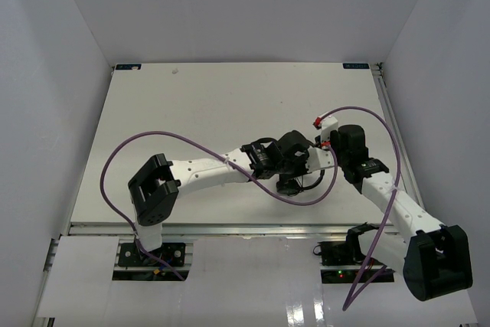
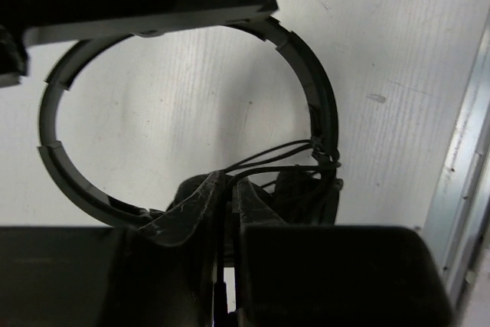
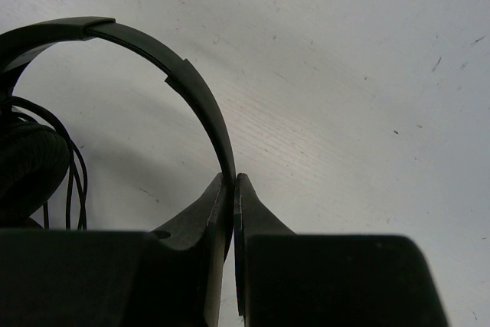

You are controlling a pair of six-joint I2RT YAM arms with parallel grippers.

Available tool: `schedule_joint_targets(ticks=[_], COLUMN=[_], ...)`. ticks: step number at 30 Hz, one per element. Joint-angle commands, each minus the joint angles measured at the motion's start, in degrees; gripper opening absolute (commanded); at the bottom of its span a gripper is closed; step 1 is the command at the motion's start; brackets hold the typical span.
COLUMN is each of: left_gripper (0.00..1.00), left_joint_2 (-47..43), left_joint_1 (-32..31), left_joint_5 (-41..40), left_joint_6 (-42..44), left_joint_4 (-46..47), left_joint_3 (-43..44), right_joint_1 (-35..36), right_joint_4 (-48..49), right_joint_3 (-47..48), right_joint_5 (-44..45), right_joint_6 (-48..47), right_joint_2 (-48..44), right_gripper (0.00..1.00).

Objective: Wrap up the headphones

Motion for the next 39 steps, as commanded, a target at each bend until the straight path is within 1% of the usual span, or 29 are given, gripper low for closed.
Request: schedule_joint_targets(ticks=[1, 3, 8, 12, 19, 21, 26, 29, 37, 38, 39], left_gripper=[0.27, 0.32, 0.41, 0.45, 0.48, 0.49, 0.51, 0.55, 0.58, 0.58, 0.59], left_joint_2=[-1.1, -0.7, 0.5, 1.2, 2.4, 2.6, 2.4, 2.3, 2.6, 2.3, 1.2], left_joint_1=[0.1, 0.1, 0.3, 1.5, 4.1, 5.0, 7.4, 8.5, 10.4, 10.7, 10.7], left_joint_5=[-4.0, -3.9, -3.9, -2.2, -0.1, 2.1, 3.7, 5.7, 7.6, 7.7, 7.7], left_joint_6=[3.8, 4.0, 3.5, 2.1, 0.1, -0.5, -1.9, -2.6, -3.8, -3.8, -4.3], left_joint_4=[7.7, 7.9, 8.2, 9.0, 10.8, 11.2, 12.6, 13.5, 14.6, 14.7, 15.0], left_joint_3=[-2.3, -2.4, -3.1, -4.0, -4.7, -4.9, -5.5, -5.6, -4.9, -4.8, -4.7], right_joint_1=[0.4, 0.4, 0.4, 0.4, 0.3, 0.3, 0.4, 0.4, 0.3, 0.3, 0.3], right_joint_4=[0.0, 0.0, -0.1, 0.0, 0.5, 1.0, 1.3, 0.1, -1.4, -1.7, -1.9], right_joint_3=[1.3, 1.2, 1.2, 1.2, 2.4, 3.1, 5.7, 9.1, 15.5, 16.1, 16.5], right_joint_5=[-2.8, -3.0, -3.5, -3.6, -3.8, -4.0, -5.6, -6.6, -6.7, -6.6, -6.2], right_joint_6=[0.6, 0.6, 1.0, 1.4, 2.3, 2.8, 3.7, 4.7, 6.5, 6.6, 6.6], right_joint_2=[0.2, 0.3, 0.5, 1.6, 5.9, 7.6, 12.4, 15.4, 24.2, 25.2, 25.8], right_gripper=[0.08, 0.08, 0.08, 0.08, 0.08, 0.08, 0.08, 0.08, 0.08, 0.08, 0.14])
